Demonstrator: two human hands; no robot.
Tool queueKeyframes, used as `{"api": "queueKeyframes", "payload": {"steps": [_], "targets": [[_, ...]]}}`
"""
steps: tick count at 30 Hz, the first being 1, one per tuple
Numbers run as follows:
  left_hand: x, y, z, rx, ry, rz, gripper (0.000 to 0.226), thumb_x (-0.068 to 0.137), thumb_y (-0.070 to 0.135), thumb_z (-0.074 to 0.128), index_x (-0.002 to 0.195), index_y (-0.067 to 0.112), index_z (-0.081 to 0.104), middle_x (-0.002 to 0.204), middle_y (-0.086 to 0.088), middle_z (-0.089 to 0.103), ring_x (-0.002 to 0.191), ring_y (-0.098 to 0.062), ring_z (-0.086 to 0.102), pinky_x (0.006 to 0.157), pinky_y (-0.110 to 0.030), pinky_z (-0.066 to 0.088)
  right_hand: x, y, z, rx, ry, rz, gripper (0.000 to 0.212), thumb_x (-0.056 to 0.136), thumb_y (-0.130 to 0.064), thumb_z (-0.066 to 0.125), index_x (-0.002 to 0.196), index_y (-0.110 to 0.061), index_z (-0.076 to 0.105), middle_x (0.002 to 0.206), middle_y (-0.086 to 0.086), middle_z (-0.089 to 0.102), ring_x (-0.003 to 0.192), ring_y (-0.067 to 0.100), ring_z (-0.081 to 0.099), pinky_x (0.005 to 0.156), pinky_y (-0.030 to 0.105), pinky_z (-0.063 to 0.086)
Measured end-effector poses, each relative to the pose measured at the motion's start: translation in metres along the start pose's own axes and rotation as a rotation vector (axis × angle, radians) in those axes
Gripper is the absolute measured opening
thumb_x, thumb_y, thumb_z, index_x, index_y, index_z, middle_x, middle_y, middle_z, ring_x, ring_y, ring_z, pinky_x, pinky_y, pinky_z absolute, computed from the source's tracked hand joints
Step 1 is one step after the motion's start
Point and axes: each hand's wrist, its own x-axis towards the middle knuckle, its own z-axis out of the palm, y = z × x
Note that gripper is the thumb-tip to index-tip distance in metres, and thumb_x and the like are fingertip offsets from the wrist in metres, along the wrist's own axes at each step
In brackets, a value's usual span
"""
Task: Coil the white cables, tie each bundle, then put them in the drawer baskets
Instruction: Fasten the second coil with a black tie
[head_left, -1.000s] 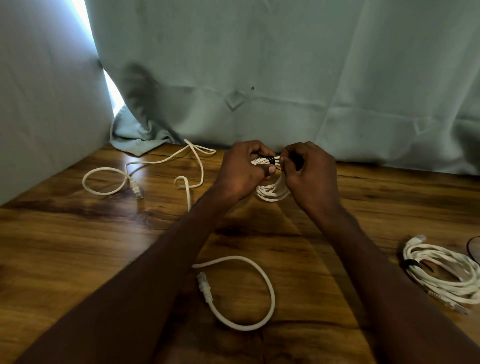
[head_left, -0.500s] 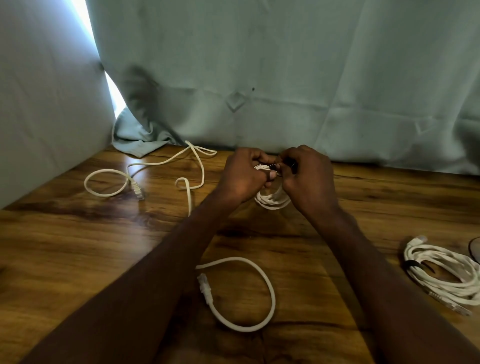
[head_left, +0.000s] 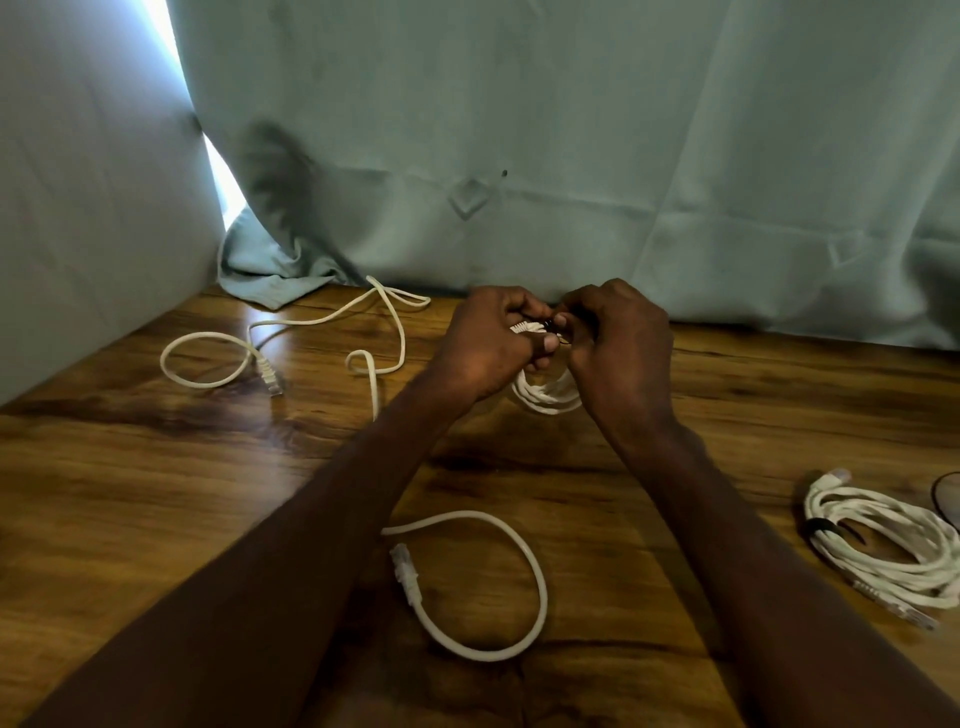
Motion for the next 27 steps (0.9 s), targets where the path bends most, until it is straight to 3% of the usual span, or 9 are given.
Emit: {"api": "queueKeyframes", "payload": {"steps": [4,6,11,14,16,18,21,24,27], "targets": [[0.000,-0.002,-0.002,0.005,0.051,-0.015,0.017,0.085,-0.008,0.074,0.101,-0.005,0.071,0.082,-0.021,0.075,0.063,-0.023,0.070,0.068,-0.040,0.060,0.003,-0.002,-0.002,0.043,-0.009,0.068,0.015,0.090,-0.014,0.075,0.105,-0.015,0.080,0.097,0.002,0.078,0.086,0.016,0.070,0.078,0.032,0.054],[0.001,-0.002,-0.003,-0.014,0.066,-0.026,0.017,0.085,-0.008,0.074,0.100,-0.004,0.070,0.081,-0.020,0.075,0.062,-0.023,0.069,0.068,-0.041,0.059,0.003,-0.002,-0.003,0.038,0.002,0.080,0.014,0.089,-0.013,0.075,0.102,-0.014,0.081,0.094,0.002,0.079,0.084,0.016,0.071,0.078,0.034,0.057],[-0.002,0.000,0.003,0.019,0.047,-0.023,0.022,0.083,-0.009,0.076,0.105,-0.006,0.071,0.082,-0.020,0.075,0.063,-0.023,0.071,0.064,-0.036,0.061,-0.001,-0.004,-0.005,-0.062,-0.022,0.025,0.013,0.085,-0.013,0.067,0.093,-0.011,0.077,0.086,0.005,0.066,0.076,0.021,0.061,0.063,0.028,0.037],[-0.002,-0.004,0.003,0.037,0.038,-0.004,0.021,0.082,-0.009,0.075,0.103,-0.005,0.073,0.077,-0.013,0.075,0.059,-0.018,0.070,0.062,-0.034,0.060,-0.004,-0.008,-0.005,-0.067,-0.102,-0.015,0.032,0.069,-0.031,0.054,0.086,-0.011,0.073,0.081,-0.003,0.052,0.071,0.015,0.047,0.056,0.019,0.023],[-0.003,-0.002,0.001,0.040,0.025,0.000,0.021,0.083,-0.009,0.075,0.104,-0.005,0.073,0.075,-0.010,0.074,0.058,-0.017,0.069,0.061,-0.032,0.060,-0.004,-0.010,-0.005,-0.063,-0.105,-0.020,0.036,0.067,-0.033,0.055,0.088,-0.010,0.072,0.083,-0.001,0.053,0.072,0.015,0.045,0.056,0.021,0.021],[-0.003,0.001,0.001,0.035,0.012,0.000,0.023,0.083,-0.011,0.074,0.106,-0.008,0.071,0.077,-0.012,0.074,0.057,-0.016,0.068,0.061,-0.032,0.060,-0.004,-0.008,-0.005,-0.090,-0.071,-0.007,0.021,0.076,-0.018,0.067,0.094,-0.008,0.072,0.088,0.005,0.060,0.075,0.016,0.048,0.059,0.027,0.024],[-0.003,0.005,0.003,0.046,0.014,-0.002,0.024,0.084,-0.011,0.074,0.107,-0.008,0.070,0.079,-0.014,0.075,0.058,-0.017,0.069,0.063,-0.035,0.061,-0.003,-0.004,-0.005,-0.075,-0.028,-0.019,0.019,0.079,-0.003,0.070,0.097,-0.007,0.073,0.090,0.008,0.064,0.076,0.018,0.054,0.064,0.027,0.030],[-0.003,0.004,0.000,0.031,0.014,0.000,0.025,0.084,-0.011,0.074,0.108,-0.008,0.070,0.086,-0.022,0.075,0.061,-0.020,0.070,0.065,-0.037,0.061,-0.004,-0.005,-0.004,-0.051,-0.036,-0.054,0.021,0.074,-0.011,0.062,0.092,-0.009,0.073,0.083,0.000,0.054,0.070,0.017,0.049,0.056,0.023,0.024],[-0.004,0.003,0.001,0.057,0.014,0.002,0.025,0.082,-0.011,0.075,0.107,-0.008,0.070,0.086,-0.019,0.076,0.062,-0.021,0.071,0.065,-0.036,0.063,-0.006,-0.006,-0.003,-0.049,-0.052,-0.064,0.029,0.070,-0.022,0.058,0.091,-0.010,0.073,0.083,-0.004,0.049,0.070,0.015,0.046,0.057,0.016,0.021]]}}
